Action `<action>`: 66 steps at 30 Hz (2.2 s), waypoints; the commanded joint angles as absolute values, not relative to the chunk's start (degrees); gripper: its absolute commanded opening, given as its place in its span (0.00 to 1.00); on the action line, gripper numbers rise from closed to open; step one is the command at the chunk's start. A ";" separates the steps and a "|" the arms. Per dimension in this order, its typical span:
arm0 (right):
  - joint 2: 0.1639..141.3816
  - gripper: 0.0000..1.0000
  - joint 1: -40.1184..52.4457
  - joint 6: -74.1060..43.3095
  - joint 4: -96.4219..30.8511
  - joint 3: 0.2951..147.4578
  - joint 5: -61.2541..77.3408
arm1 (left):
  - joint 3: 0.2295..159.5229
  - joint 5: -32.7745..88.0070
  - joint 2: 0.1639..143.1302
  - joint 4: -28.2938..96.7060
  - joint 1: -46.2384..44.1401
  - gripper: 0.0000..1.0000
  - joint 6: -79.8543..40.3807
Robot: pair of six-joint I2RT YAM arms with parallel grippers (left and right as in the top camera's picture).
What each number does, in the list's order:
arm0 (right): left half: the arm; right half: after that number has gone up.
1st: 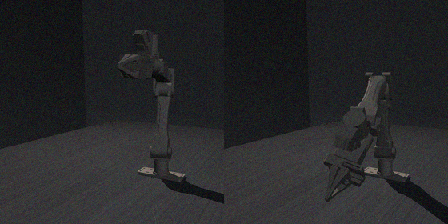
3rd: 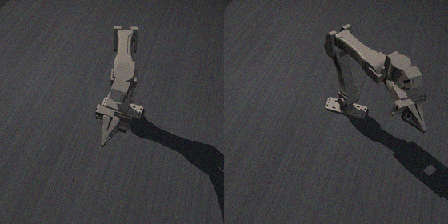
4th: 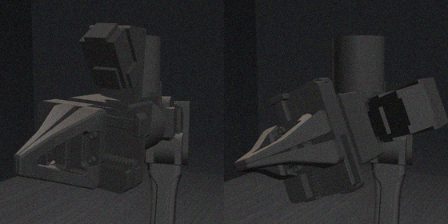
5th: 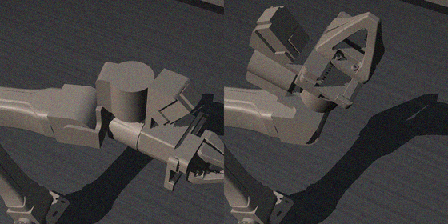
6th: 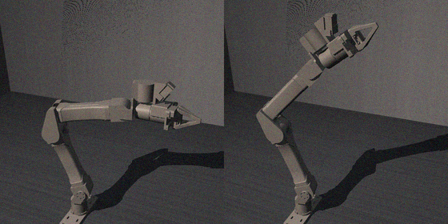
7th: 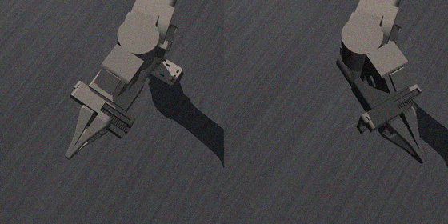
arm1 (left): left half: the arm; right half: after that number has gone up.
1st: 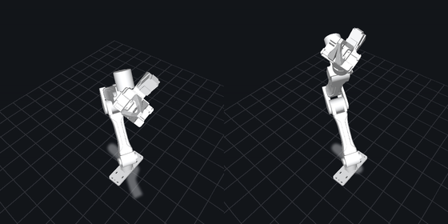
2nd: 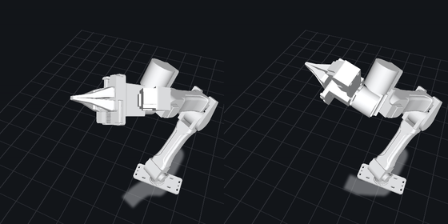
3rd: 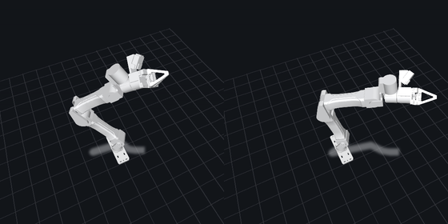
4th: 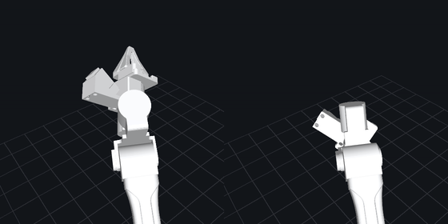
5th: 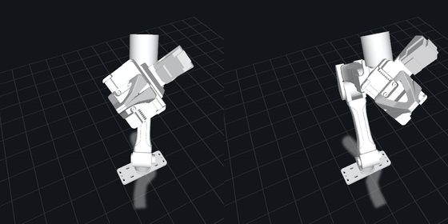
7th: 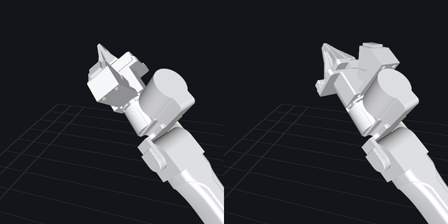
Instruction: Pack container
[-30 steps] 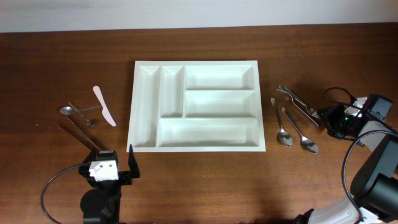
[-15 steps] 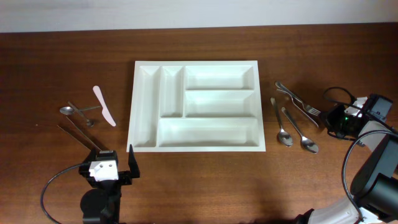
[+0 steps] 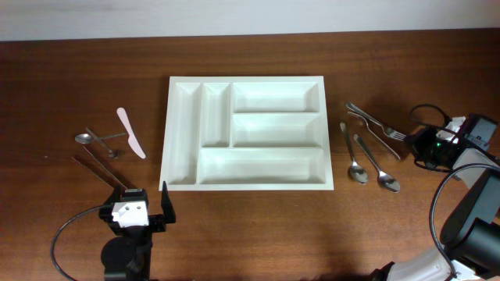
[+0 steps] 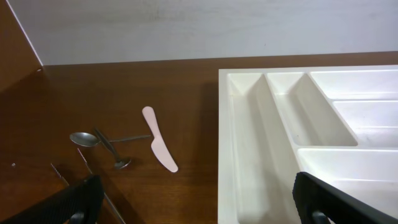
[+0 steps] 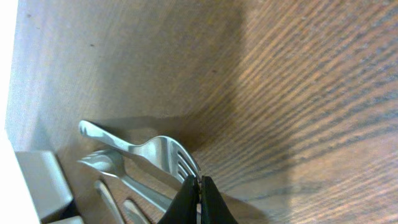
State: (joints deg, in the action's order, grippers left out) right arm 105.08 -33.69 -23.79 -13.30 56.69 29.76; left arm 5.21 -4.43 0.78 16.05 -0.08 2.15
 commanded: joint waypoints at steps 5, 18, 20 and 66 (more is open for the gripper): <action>105.36 0.04 -33.39 -22.46 -15.68 57.60 24.73 | 4.91 -3.66 0.30 15.90 0.16 0.99 3.05; 105.54 0.36 -33.19 -22.48 -15.68 57.54 23.29 | 4.91 -3.66 0.30 15.90 0.16 0.99 3.05; 106.15 0.38 -32.42 -22.48 -14.85 57.54 23.31 | 4.91 -3.66 0.30 15.90 0.16 0.99 3.03; 108.40 0.04 -27.35 -18.81 -20.32 77.17 33.78 | 4.91 -3.64 0.30 15.90 0.16 0.99 3.05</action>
State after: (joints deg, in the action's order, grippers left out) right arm 108.71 -27.75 -20.32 -19.97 75.77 31.03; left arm 5.21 -4.43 0.78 16.05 -0.08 2.15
